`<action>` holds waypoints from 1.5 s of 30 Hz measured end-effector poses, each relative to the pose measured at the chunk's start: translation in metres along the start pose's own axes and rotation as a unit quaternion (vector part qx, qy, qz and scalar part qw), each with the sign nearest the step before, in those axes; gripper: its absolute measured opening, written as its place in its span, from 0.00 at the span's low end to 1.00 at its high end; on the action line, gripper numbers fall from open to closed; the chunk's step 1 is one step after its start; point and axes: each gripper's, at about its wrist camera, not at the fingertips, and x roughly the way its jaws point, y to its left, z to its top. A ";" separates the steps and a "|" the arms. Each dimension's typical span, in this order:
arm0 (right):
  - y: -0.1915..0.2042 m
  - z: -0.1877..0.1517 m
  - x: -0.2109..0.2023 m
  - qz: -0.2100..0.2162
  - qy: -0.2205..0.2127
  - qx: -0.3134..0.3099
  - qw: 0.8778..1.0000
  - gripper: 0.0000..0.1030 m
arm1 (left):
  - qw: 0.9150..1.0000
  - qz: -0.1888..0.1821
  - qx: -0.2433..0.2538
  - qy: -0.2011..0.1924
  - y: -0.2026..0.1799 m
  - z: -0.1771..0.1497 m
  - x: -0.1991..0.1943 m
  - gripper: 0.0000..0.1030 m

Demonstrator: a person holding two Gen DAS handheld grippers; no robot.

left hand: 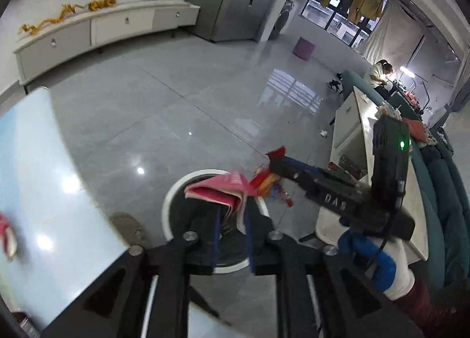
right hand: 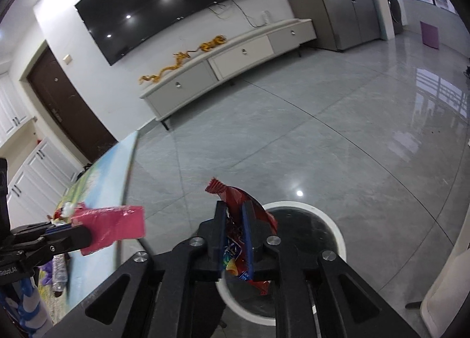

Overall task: Collect trash
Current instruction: 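Carry the pink wrapper and red chip bag with both grippers to the bin, then open the left gripper over the bin while the right opens to drop the chip bag, then move both open grippers back to the table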

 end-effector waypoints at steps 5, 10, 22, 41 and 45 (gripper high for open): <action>-0.008 0.000 0.002 -0.018 0.000 -0.001 1.000 0.35 | 1.000 -0.004 -0.010 -0.008 0.001 0.005 0.001 0.51; -0.001 0.002 -0.006 -0.020 -0.006 0.001 1.000 0.35 | 1.000 0.018 -0.003 -0.022 0.003 -0.001 -0.019 0.51; 0.067 0.017 -0.079 0.025 -0.072 -0.041 0.996 0.36 | 0.989 0.101 -0.025 -0.100 0.041 -0.057 -0.133 0.51; 0.232 0.008 -0.088 0.101 -0.057 -0.179 0.977 0.52 | 0.934 0.250 -0.185 -0.178 0.178 -0.237 -0.294 0.62; 0.262 -0.007 -0.065 0.113 -0.025 -0.197 0.974 0.57 | 0.931 0.249 -0.209 -0.168 0.198 -0.254 -0.293 0.62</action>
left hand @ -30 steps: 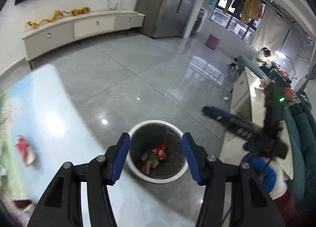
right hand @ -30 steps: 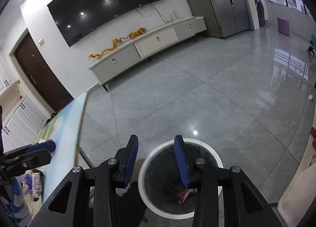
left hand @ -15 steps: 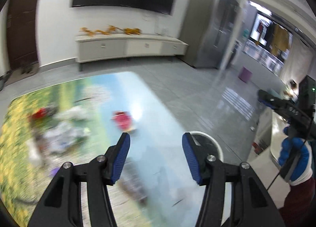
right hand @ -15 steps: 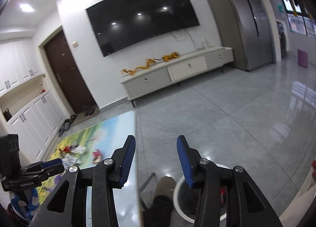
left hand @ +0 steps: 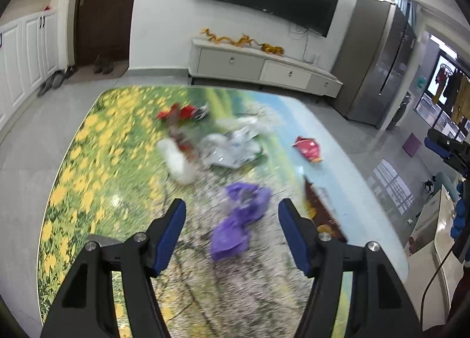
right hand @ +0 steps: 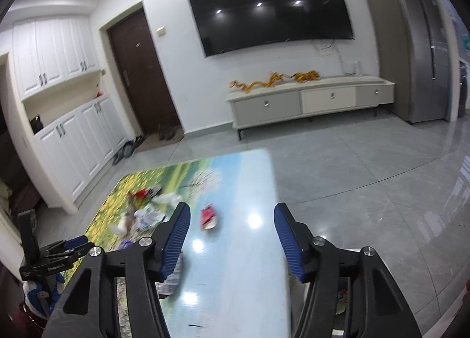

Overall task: Collect trash
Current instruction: 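Move both open grippers back to the table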

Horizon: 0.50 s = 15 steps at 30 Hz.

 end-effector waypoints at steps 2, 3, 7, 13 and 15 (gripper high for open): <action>0.015 -0.006 0.016 0.011 0.021 -0.007 1.000 0.57 | 1.000 -0.001 -0.001 0.008 0.005 -0.002 0.008 0.62; 0.021 -0.010 0.026 0.018 0.036 -0.010 0.999 0.57 | 1.000 -0.001 0.000 0.011 0.003 -0.004 0.011 0.62; 0.044 -0.030 0.065 0.039 0.094 -0.024 0.995 0.57 | 1.000 -0.010 0.001 0.030 0.002 -0.008 0.029 0.62; 0.058 -0.062 0.108 0.066 0.162 -0.036 0.984 0.57 | 0.998 -0.013 0.007 0.053 -0.006 -0.011 0.055 0.62; 0.061 -0.069 0.121 0.075 0.178 -0.037 0.980 0.57 | 0.998 -0.013 0.008 0.059 -0.007 -0.011 0.063 0.62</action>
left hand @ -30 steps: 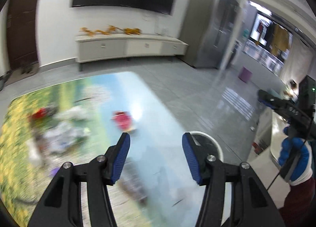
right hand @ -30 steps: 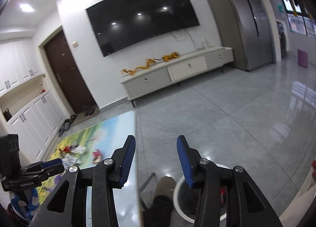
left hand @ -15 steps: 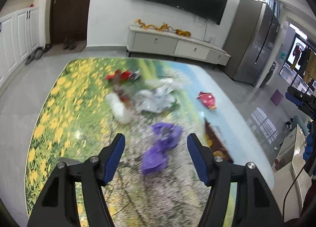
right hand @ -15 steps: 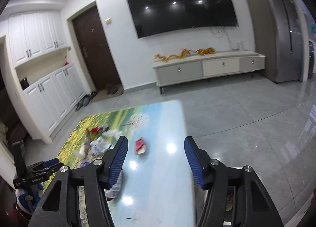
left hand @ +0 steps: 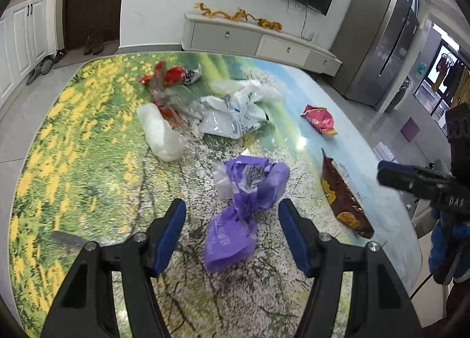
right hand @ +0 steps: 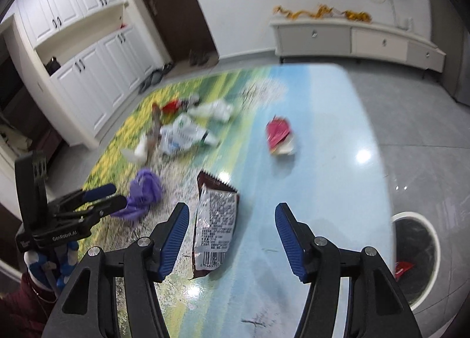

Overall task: Collect trash
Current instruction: 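Move both open grippers back to the table, then grasp the purple bag with the left gripper while the right grasps the brown-white snack wrapper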

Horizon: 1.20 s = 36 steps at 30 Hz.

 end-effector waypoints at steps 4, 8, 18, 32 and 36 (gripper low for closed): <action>0.003 -0.002 0.025 0.015 0.028 -0.010 0.999 0.57 | 1.000 -0.001 -0.001 0.012 -0.002 0.002 0.015 0.62; 0.004 -0.001 0.037 0.026 0.037 -0.016 0.999 0.57 | 1.000 -0.002 0.006 0.018 -0.005 0.005 0.022 0.61; 0.003 -0.005 0.047 0.042 0.048 -0.020 0.998 0.37 | 1.000 -0.007 0.008 0.014 -0.015 0.001 0.018 0.30; -0.003 -0.014 -0.018 0.055 -0.032 -0.014 0.998 0.26 | 1.000 0.005 -0.019 -0.018 -0.014 -0.007 -0.034 0.27; -0.026 -0.023 -0.047 0.040 -0.063 0.012 0.997 0.26 | 1.000 -0.002 0.001 -0.024 -0.034 -0.003 -0.042 0.27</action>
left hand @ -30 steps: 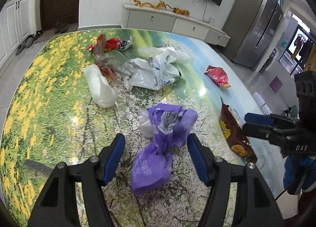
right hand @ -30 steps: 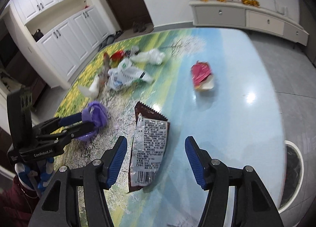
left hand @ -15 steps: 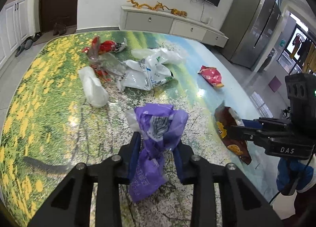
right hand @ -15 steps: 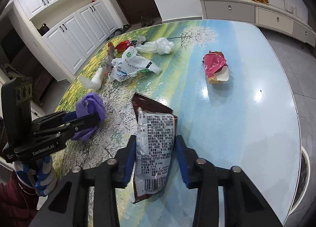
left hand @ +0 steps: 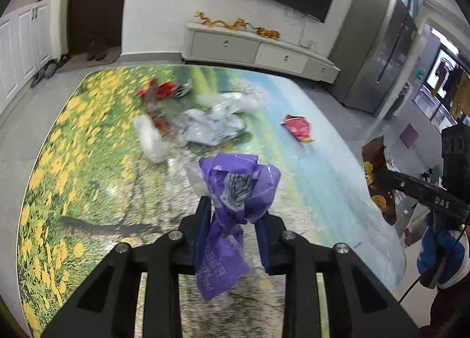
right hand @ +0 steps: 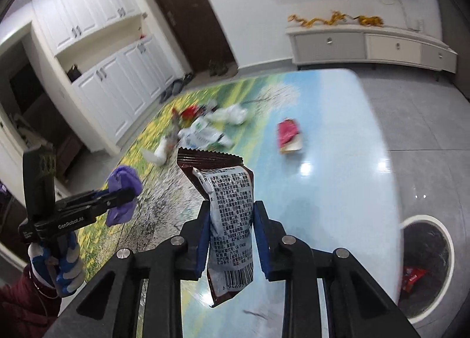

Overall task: Collect trash
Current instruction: 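Grasp the purple bag with the left gripper while the right grasps the brown-white snack wrapper, then carry the purple bag and snack wrapper with both grippers over the bin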

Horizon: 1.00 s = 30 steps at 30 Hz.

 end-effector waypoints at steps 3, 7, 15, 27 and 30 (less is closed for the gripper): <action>-0.022 -0.007 -0.025 -0.021 -0.022 0.021 0.999 0.26 | 1.000 -0.013 0.023 -0.001 -0.023 0.007 0.000 0.27; -0.058 -0.020 -0.056 -0.058 -0.047 0.059 0.996 0.26 | 0.998 -0.040 0.051 0.008 -0.059 0.018 0.010 0.27; -0.132 -0.047 -0.091 -0.121 -0.063 0.137 0.981 0.26 | 0.983 -0.095 0.146 0.054 -0.165 0.031 0.059 0.27; -0.215 -0.076 -0.096 -0.171 -0.056 0.221 0.958 0.26 | 0.959 -0.131 0.224 0.114 -0.292 0.037 0.150 0.28; -0.228 -0.081 -0.094 -0.180 -0.051 0.232 0.955 0.29 | 0.958 -0.139 0.218 0.126 -0.310 0.039 0.167 0.30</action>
